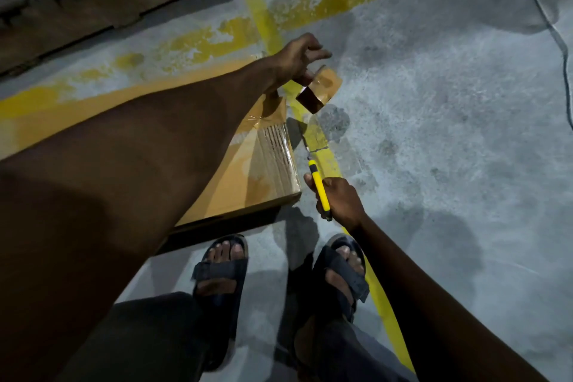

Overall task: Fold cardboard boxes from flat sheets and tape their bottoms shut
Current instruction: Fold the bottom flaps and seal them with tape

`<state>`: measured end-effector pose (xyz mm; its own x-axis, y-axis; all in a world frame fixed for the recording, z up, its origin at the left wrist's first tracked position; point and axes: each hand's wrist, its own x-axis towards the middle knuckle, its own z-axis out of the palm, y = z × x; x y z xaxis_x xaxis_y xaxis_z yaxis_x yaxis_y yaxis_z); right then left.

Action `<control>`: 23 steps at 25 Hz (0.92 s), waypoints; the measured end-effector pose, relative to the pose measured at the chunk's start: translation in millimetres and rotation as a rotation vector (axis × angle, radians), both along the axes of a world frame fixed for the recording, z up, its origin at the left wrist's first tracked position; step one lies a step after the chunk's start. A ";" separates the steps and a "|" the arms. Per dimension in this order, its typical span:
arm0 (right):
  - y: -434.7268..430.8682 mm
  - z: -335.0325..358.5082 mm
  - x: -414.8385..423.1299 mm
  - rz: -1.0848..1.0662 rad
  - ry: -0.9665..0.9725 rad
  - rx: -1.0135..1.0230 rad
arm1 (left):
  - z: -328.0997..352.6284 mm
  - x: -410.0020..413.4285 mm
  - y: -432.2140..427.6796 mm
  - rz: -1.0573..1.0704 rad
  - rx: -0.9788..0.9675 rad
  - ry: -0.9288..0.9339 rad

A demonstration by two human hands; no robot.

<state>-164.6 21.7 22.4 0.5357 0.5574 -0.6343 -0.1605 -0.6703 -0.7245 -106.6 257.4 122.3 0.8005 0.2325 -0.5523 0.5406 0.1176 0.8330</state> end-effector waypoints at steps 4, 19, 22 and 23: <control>1.4 4.5 6.9 -0.161 -0.228 -0.249 | 20.8 -0.9 -6.8 0.088 0.102 -0.025; 138.3 118.5 -109.2 0.294 -0.844 -0.149 | 192.5 -218.9 9.0 0.422 0.286 0.001; 147.5 104.9 -120.5 0.351 -0.926 -0.182 | 173.9 -250.0 35.1 0.425 0.319 0.079; 147.4 102.4 -118.1 0.359 -0.996 -0.202 | 168.9 -254.2 45.5 0.437 0.308 0.083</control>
<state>-282.7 169.1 124.8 0.6877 0.7190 -0.1009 0.6705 -0.6822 -0.2914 -360.8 302.9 291.2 0.5493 0.6951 -0.4639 0.5617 0.1038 0.8208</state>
